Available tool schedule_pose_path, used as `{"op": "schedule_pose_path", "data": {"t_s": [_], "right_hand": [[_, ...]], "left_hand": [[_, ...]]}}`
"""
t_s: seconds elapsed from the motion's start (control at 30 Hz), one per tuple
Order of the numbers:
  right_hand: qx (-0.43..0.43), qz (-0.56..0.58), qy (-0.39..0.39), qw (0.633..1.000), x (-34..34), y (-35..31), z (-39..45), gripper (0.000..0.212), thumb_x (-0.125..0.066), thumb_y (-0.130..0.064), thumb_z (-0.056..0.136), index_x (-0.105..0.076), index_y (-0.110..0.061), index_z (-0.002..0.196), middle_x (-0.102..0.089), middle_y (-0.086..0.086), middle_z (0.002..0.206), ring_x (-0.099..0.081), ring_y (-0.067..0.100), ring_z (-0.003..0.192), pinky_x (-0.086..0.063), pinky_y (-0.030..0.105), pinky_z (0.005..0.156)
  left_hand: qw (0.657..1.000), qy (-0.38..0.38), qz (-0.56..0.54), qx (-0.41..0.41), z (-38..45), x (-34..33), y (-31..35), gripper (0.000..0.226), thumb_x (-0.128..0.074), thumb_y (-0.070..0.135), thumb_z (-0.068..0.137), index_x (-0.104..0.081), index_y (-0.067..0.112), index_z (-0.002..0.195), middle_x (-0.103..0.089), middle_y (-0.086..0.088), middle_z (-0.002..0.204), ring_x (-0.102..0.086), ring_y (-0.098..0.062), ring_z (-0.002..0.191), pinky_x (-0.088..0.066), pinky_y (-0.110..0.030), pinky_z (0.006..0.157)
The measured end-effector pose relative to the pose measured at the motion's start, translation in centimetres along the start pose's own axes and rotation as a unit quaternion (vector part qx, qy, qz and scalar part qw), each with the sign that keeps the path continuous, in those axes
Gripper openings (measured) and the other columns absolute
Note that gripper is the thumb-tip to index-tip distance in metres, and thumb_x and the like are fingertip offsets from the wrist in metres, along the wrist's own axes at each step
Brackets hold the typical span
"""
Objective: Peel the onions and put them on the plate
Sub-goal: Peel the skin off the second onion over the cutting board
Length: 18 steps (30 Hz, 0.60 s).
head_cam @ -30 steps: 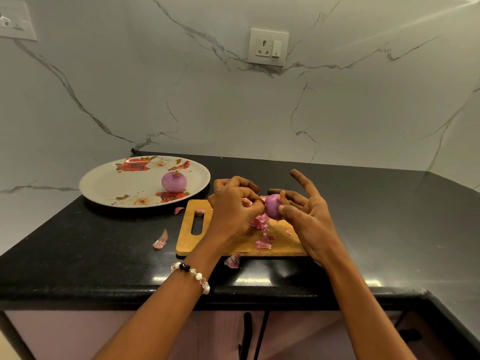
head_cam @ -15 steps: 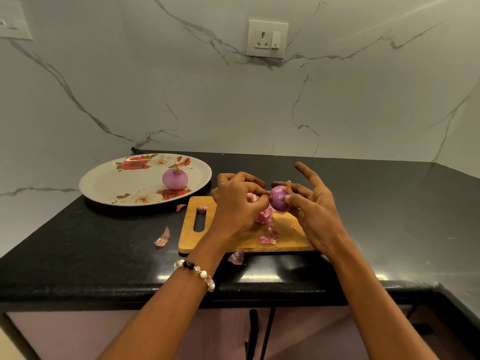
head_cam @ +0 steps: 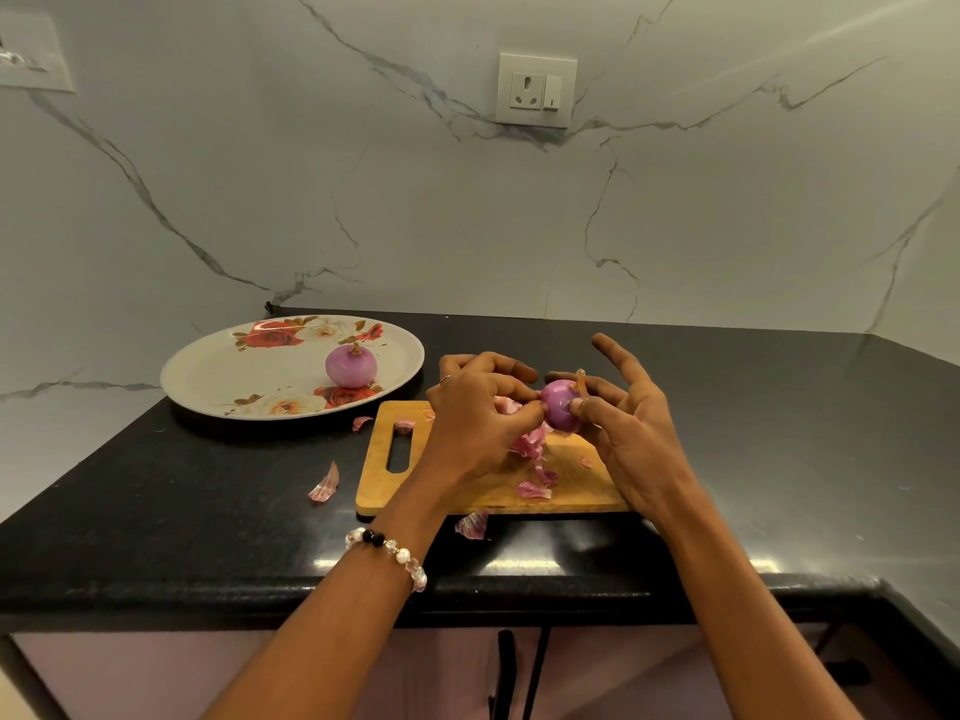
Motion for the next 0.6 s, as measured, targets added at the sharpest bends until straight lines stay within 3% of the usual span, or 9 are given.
{"op": "schedule_pose_path", "data": {"t_s": [0.17,0.4,0.6], "right_hand": [[-0.002,-0.014,-0.001,1.000,-0.06,0.09,-0.01,0.066,-0.060,0.009,0.090,-0.044,-0.036,0.135,-0.065,0.021,0.119,-0.069,0.029,0.106,-0.056,0.045,0.093],[-0.001,-0.037,0.005,0.999,-0.01,0.17,0.14,0.070,-0.059,0.012,0.089,-0.041,-0.032,0.141,-0.067,0.017,0.115,-0.070,0.029,0.104,-0.057,0.047,0.092],[0.000,-0.048,0.000,0.999,-0.25,0.21,0.07,0.071,-0.058,0.012,0.089,-0.042,-0.036,0.138,-0.067,0.018,0.116,-0.069,0.029,0.106,-0.055,0.050,0.094]], "left_hand": [[1.000,0.000,0.003,-0.001,-0.06,-0.05,-0.02,0.003,-0.075,0.027,0.077,-0.072,0.026,0.076,-0.060,0.019,0.096,-0.040,-0.010,0.110,-0.047,-0.049,0.085],[1.000,0.007,0.015,-0.009,-0.11,0.08,0.51,0.011,-0.074,0.022,0.075,-0.067,0.030,0.070,-0.058,0.019,0.097,-0.037,-0.008,0.110,-0.043,-0.051,0.088],[0.997,0.043,0.064,-0.020,0.05,0.40,0.76,0.003,-0.073,0.016,0.076,-0.072,0.015,0.073,-0.060,0.013,0.092,-0.038,-0.009,0.106,-0.039,-0.050,0.086]]}}
Point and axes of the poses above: each hand's wrist, its own z-axis towards the middle knuckle, its own x-axis out of the back of the hand, y = z × x, the point moved 8 cm from there along z, towards the middle knuckle
